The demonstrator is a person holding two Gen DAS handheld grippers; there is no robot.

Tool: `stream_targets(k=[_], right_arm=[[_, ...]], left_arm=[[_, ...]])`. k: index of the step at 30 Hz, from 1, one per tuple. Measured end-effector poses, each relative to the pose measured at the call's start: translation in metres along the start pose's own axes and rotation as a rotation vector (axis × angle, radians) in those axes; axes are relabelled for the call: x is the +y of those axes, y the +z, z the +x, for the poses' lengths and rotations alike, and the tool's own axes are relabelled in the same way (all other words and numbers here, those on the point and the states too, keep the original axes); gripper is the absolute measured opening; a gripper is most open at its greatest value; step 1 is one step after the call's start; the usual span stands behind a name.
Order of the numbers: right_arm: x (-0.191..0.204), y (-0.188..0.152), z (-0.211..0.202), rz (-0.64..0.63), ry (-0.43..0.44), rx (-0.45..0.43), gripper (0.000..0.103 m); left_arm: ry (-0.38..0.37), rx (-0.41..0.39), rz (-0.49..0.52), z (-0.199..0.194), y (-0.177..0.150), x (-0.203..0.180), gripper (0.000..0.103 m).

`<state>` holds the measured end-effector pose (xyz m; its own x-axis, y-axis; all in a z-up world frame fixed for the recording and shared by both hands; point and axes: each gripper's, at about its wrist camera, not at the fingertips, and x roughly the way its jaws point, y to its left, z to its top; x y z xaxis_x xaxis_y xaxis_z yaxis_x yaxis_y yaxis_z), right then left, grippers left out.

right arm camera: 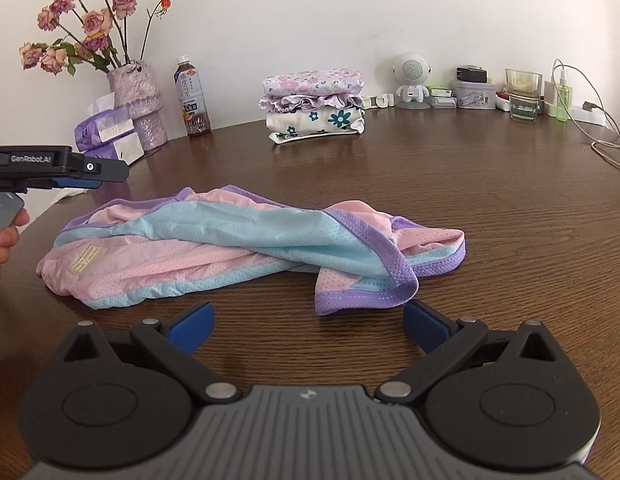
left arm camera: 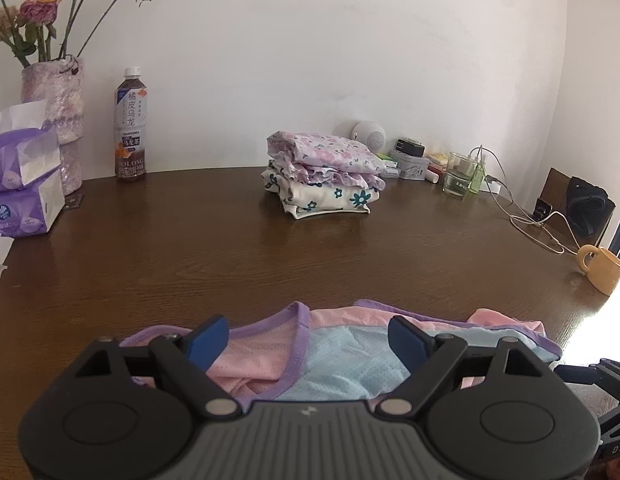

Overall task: Fold clothes
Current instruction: 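Lower the left gripper onto the garment's lavender-trimmed edge and close it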

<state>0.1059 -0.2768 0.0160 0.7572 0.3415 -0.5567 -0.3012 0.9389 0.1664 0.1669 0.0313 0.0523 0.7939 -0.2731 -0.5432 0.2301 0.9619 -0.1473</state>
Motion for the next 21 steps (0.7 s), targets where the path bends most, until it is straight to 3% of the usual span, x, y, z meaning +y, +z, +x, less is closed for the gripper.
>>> stream_targets(k=[3,6,10,13,21], right_arm=[[-0.003,0.001,-0.001,0.021,0.009,-0.01,0.103],[-0.007,0.007,0.002,0.04,0.007,-0.017,0.102],[-0.011,0.017,0.008,0.059,0.001,-0.021,0.1],[-0.011,0.023,0.011,0.05,0.001,-0.031,0.095],[-0.014,0.037,0.016,0.035,-0.058,-0.059,0.098]], left_arm=[[-0.001,0.001,-0.013,0.003,-0.005,0.005,0.084],[-0.017,0.018,-0.012,0.008,-0.007,0.008,0.076],[-0.045,0.055,-0.01,0.019,-0.009,0.012,0.054],[-0.059,0.085,0.001,0.028,-0.011,0.012,0.052],[-0.029,0.129,0.027,0.057,-0.01,0.01,0.049]])
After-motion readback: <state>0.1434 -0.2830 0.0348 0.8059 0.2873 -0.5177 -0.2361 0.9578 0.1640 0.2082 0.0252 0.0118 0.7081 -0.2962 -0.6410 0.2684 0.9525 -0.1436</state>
